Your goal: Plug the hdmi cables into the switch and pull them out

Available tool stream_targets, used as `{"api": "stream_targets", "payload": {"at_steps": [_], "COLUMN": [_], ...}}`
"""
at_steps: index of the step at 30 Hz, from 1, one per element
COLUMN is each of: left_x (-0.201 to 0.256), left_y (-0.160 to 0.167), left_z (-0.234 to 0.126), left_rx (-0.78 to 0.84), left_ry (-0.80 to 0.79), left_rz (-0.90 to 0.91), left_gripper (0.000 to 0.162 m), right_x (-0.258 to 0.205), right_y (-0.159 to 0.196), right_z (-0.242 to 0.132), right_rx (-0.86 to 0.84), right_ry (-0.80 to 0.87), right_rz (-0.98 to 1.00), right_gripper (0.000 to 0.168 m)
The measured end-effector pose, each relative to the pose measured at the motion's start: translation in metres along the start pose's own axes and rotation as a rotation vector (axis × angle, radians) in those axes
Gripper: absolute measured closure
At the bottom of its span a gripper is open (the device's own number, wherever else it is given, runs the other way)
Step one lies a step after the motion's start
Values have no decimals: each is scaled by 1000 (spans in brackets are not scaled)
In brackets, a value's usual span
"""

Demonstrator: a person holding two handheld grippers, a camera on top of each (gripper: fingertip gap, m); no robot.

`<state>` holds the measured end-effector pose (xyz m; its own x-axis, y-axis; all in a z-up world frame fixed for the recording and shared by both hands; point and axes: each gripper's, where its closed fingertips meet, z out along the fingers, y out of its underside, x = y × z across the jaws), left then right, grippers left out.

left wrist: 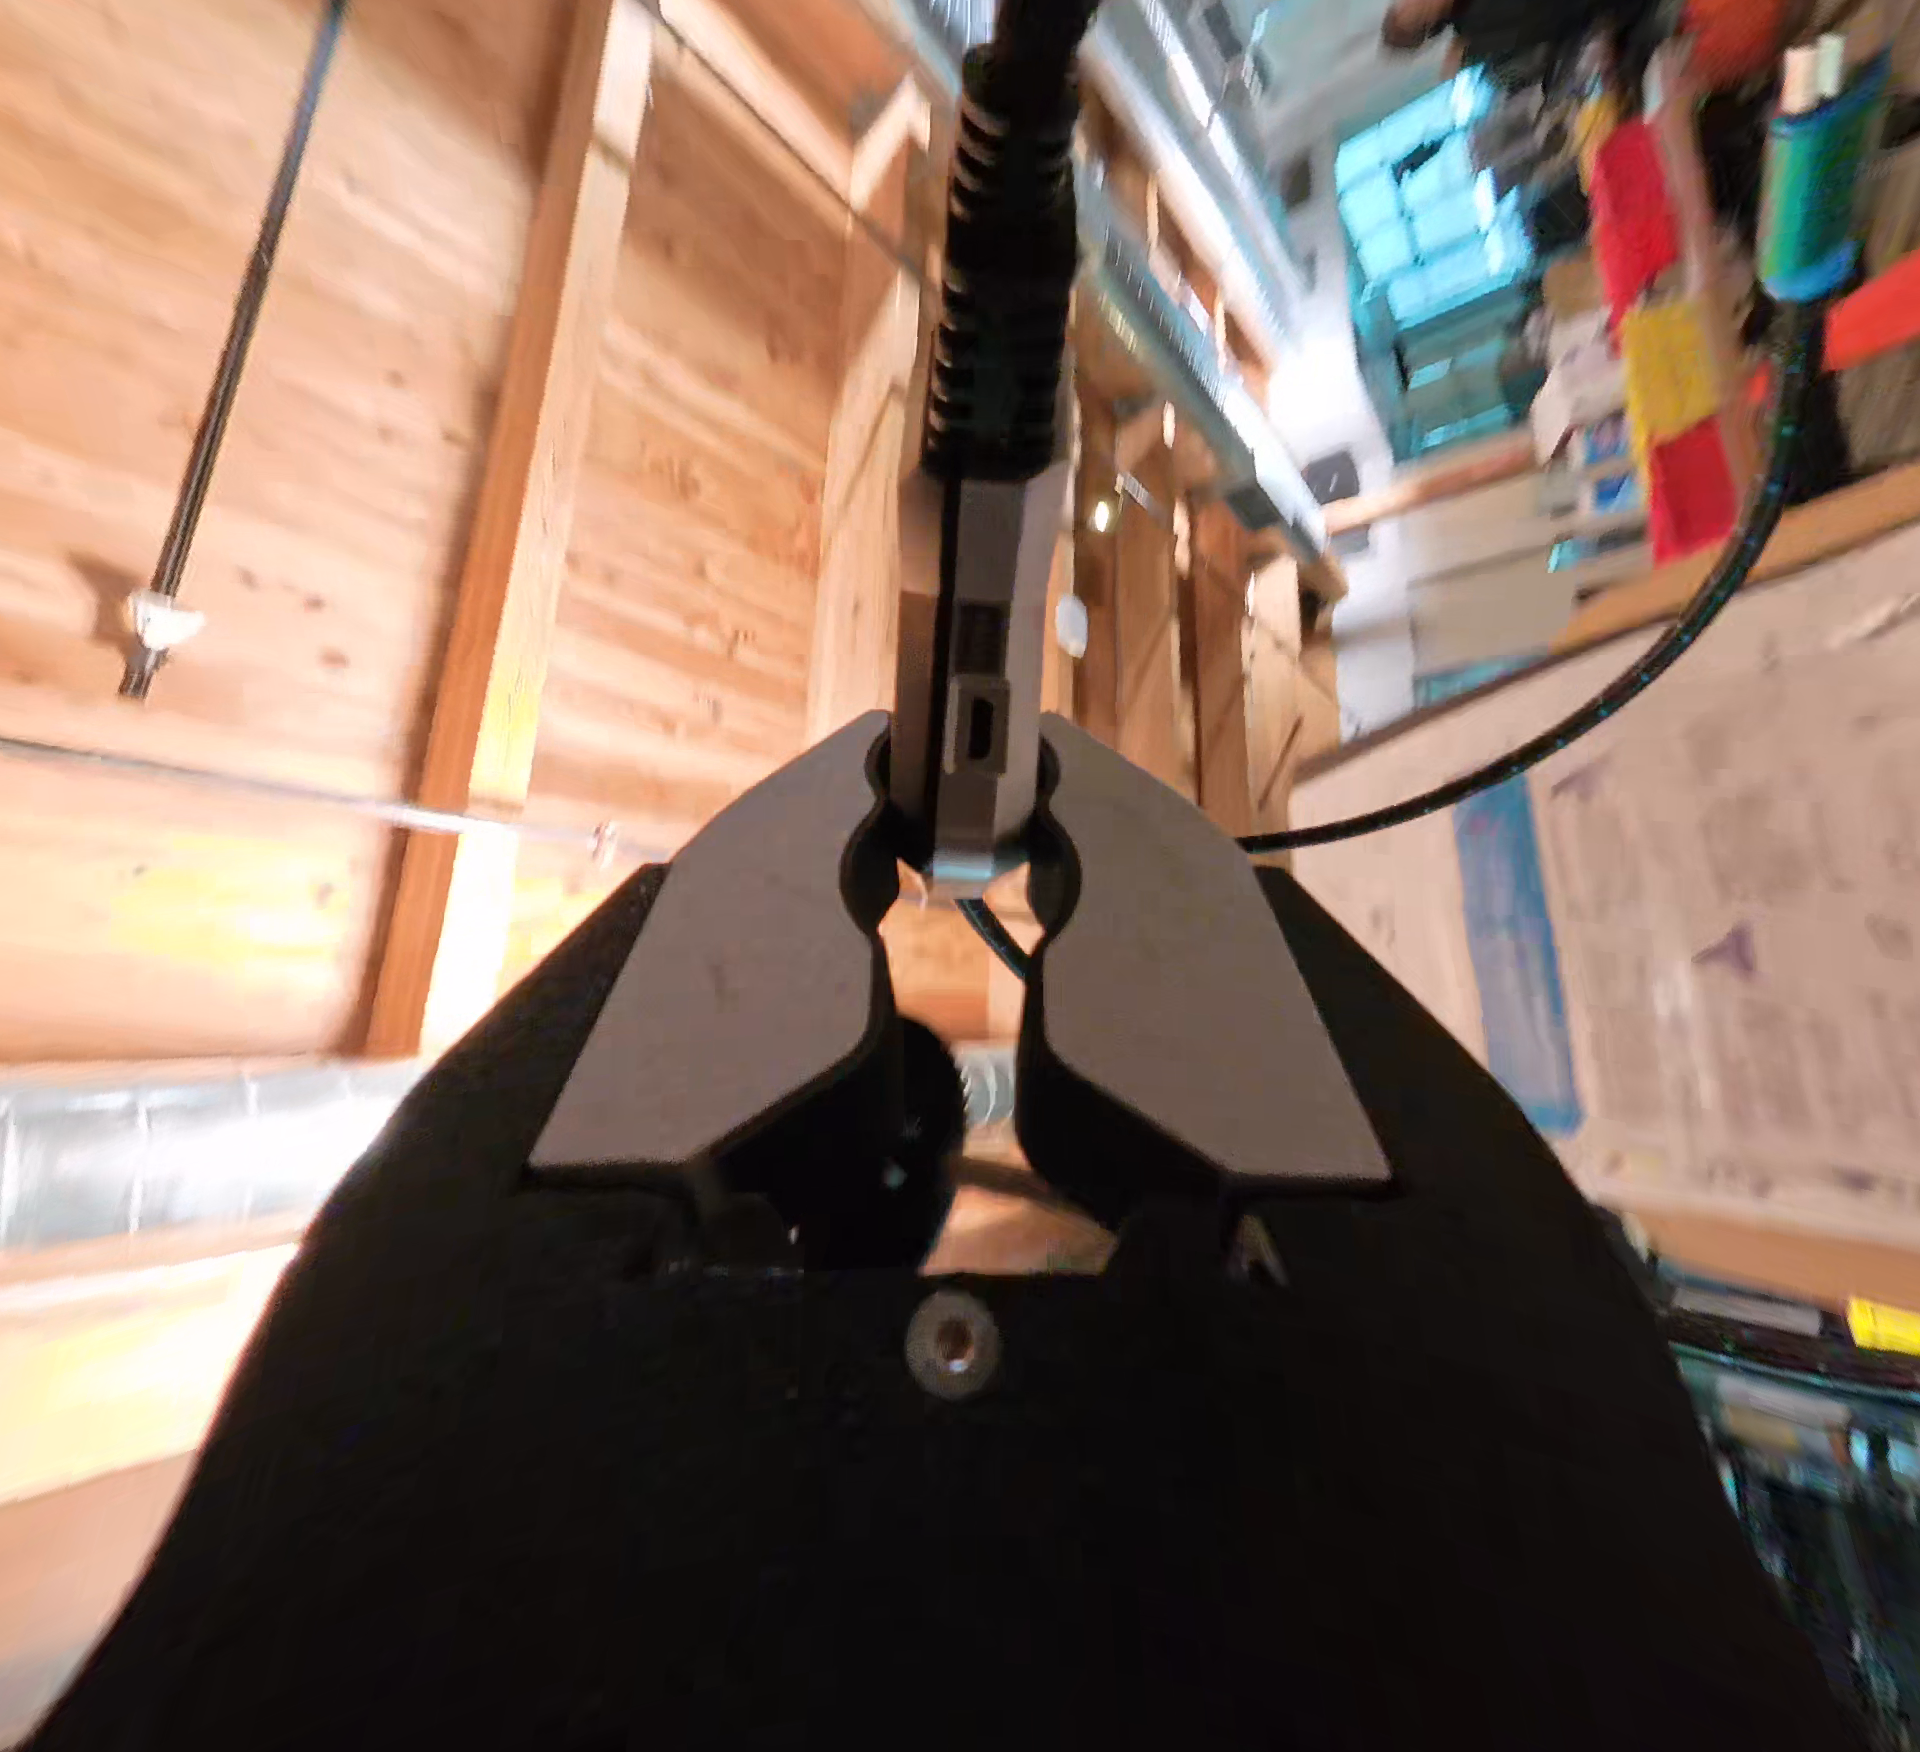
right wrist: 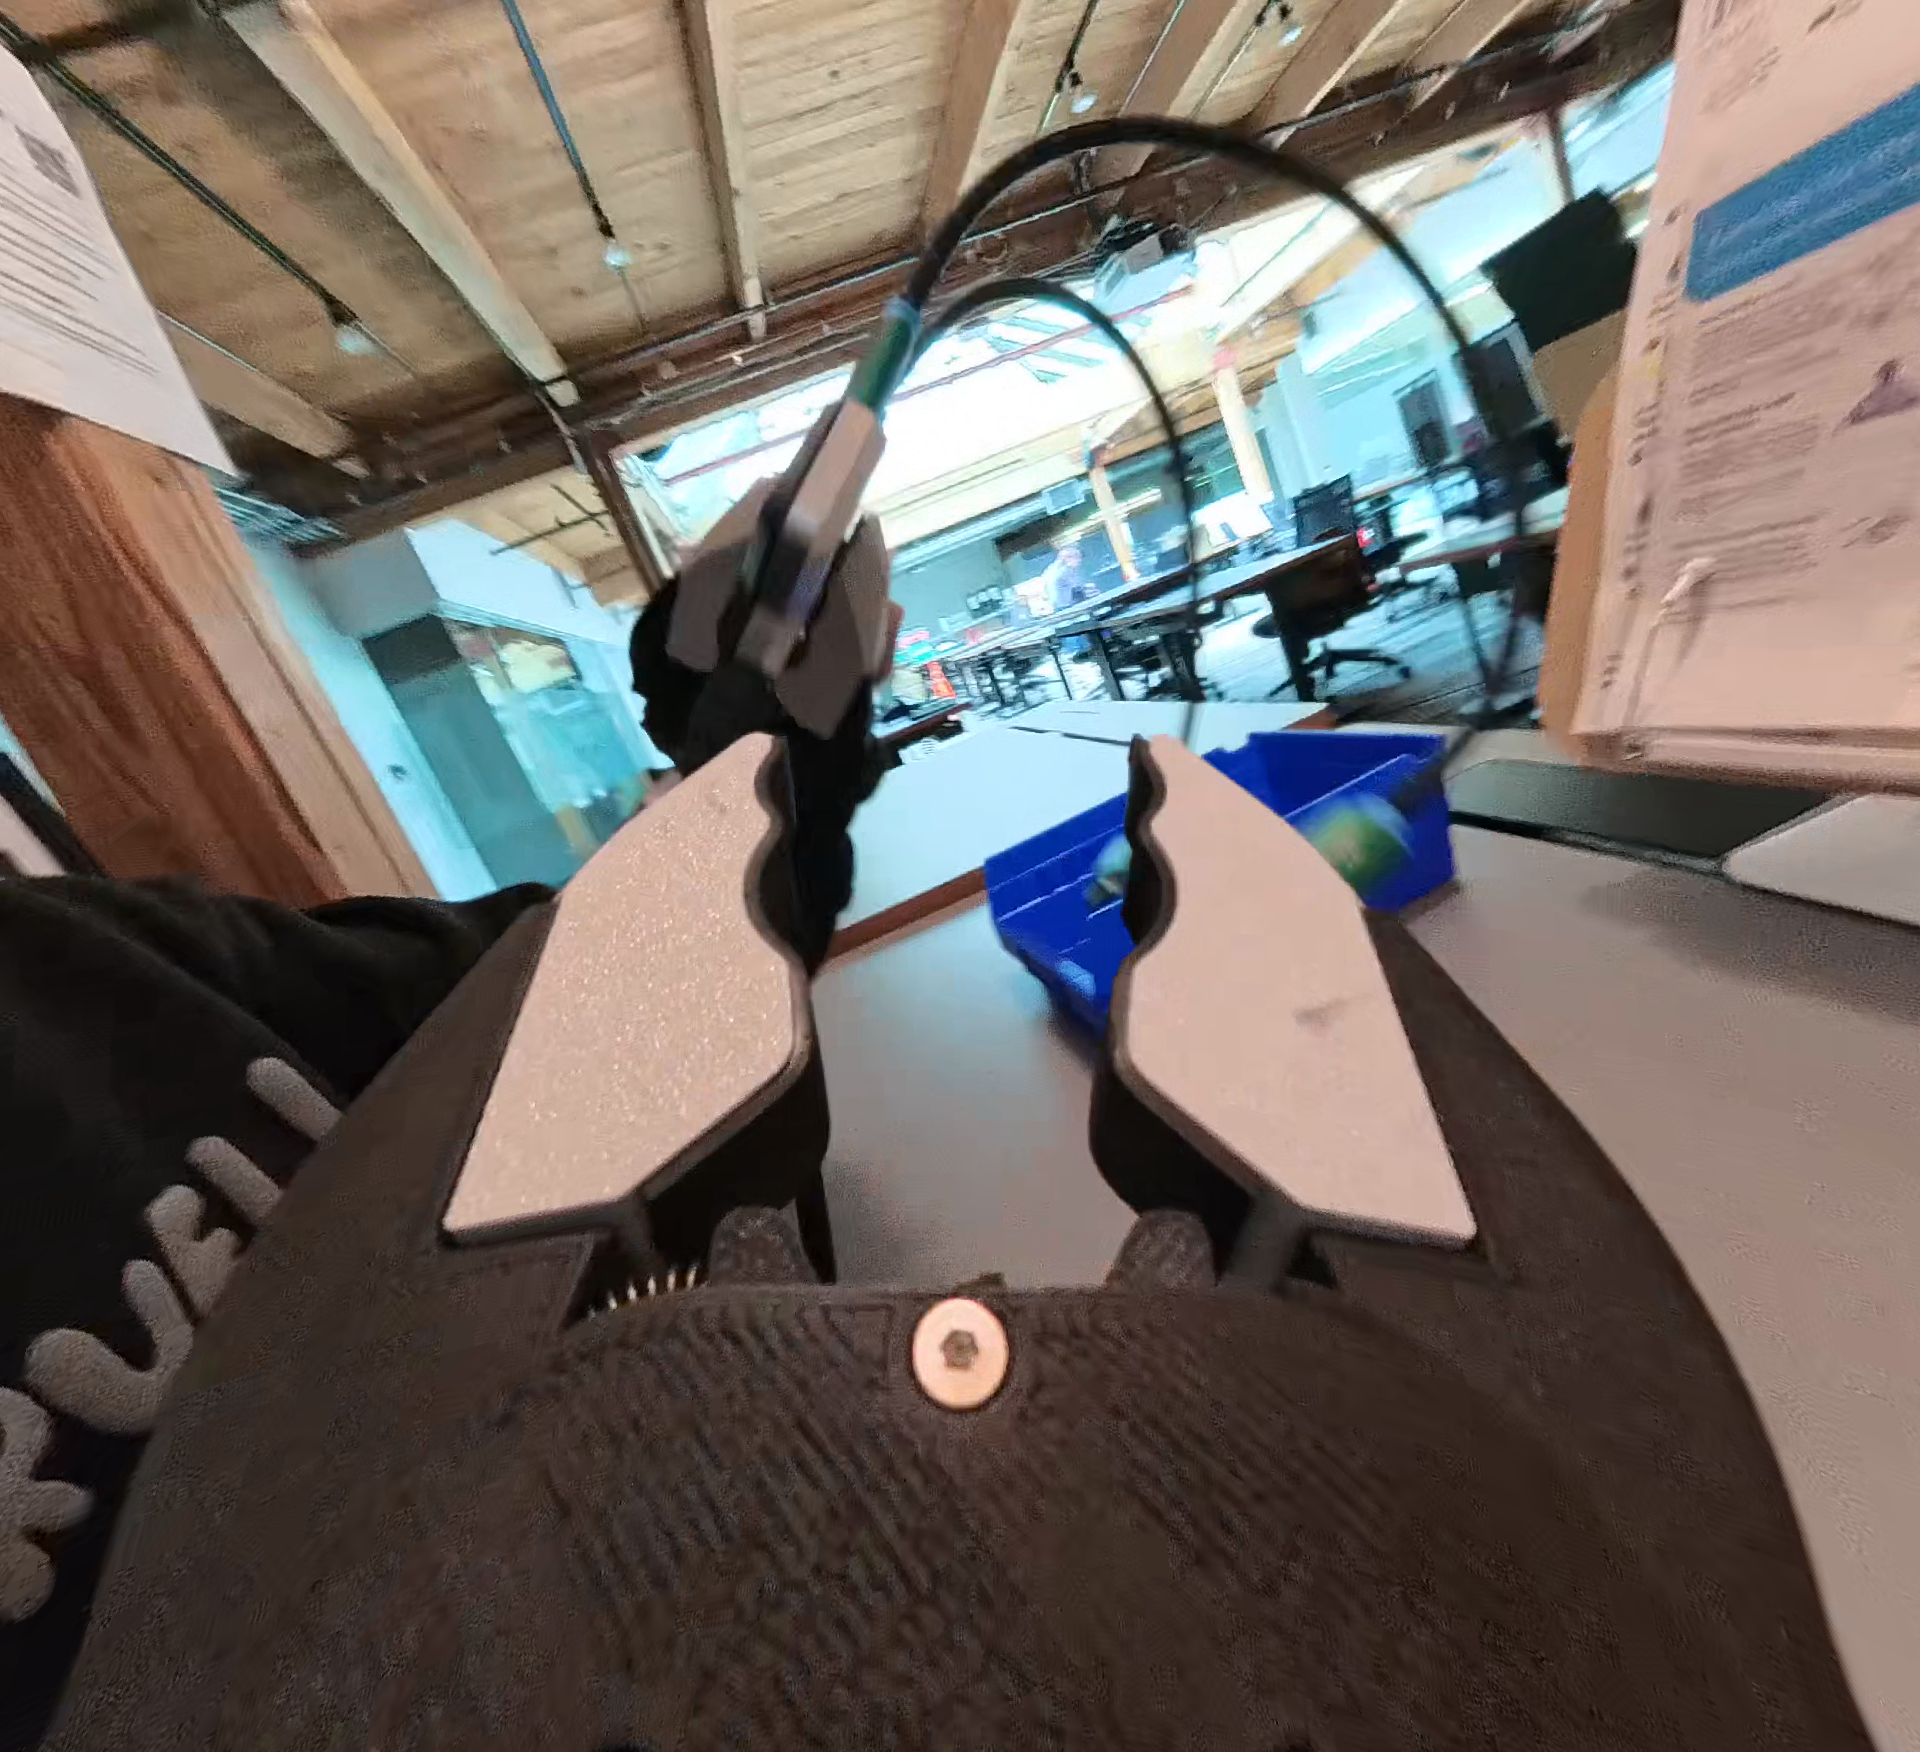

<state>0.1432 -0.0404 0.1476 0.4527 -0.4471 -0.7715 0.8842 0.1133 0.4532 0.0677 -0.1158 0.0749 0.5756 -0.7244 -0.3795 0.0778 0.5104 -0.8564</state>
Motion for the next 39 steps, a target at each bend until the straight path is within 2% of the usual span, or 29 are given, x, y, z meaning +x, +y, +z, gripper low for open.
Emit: {"api": "stream_targets", "payload": {"at_steps": [4,8,9,13,15,17,19,21,23,24,26,28,30,32,34,37,39], "left_x": [29,45,50,69,84,97,113,128,133,131,116,96,91,99,106,123,123], "left_y": [-61,-86,-88,-87,-75,-59,-34,1,22,19,-7,-37,-60,-75,-91,-90,-90], "left_z": [9,15,17,17,19,19,15,1,-21,-31,-43,-45,-44,-41,-33,-27,-25], "left_rx": [161,246,259,263,193,112,-9,-205,-420,-496,-511,-441,-425,-482,-481,-524,-472], "left_ry": [35,60,73,129,192,251,350,454,485,481,458,371,304,260,242,219,186], "left_rz": [-55,-91,-76,-37,-40,-97,-210,-409,-803,-1049,-1523,-1816,-1809,-1700,-1672,-1563,-1594], "left_gripper": [142,142,142,141,141,137,107,99,97,96,95,101,111,110,110,115,125], "right_x": [-10,-15,-14,4,18,29,42,53,61,65,71,75,76,73,66,52,46], "right_y": [-1,8,10,23,30,29,22,11,1,-4,-9,-7,-2,6,13,21,26], "right_z": [7,8,8,10,14,15,12,5,-2,-6,-10,-11,-7,-2,7,18,24], "right_rx": [77,51,49,-4,-28,25,107,204,304,358,437,487,529,563,563,534,516], "right_ry": [-161,-284,-298,-254,-190,-168,-132,-76,-12,17,75,120,145,158,139,91,60], "right_rz": [152,229,240,228,232,272,315,316,295,285,260,267,300,355,401,470,524], "right_gripper": [104,120,132,142,144,145,145,146,146,146,147,147,147,148,148,147,147]}}
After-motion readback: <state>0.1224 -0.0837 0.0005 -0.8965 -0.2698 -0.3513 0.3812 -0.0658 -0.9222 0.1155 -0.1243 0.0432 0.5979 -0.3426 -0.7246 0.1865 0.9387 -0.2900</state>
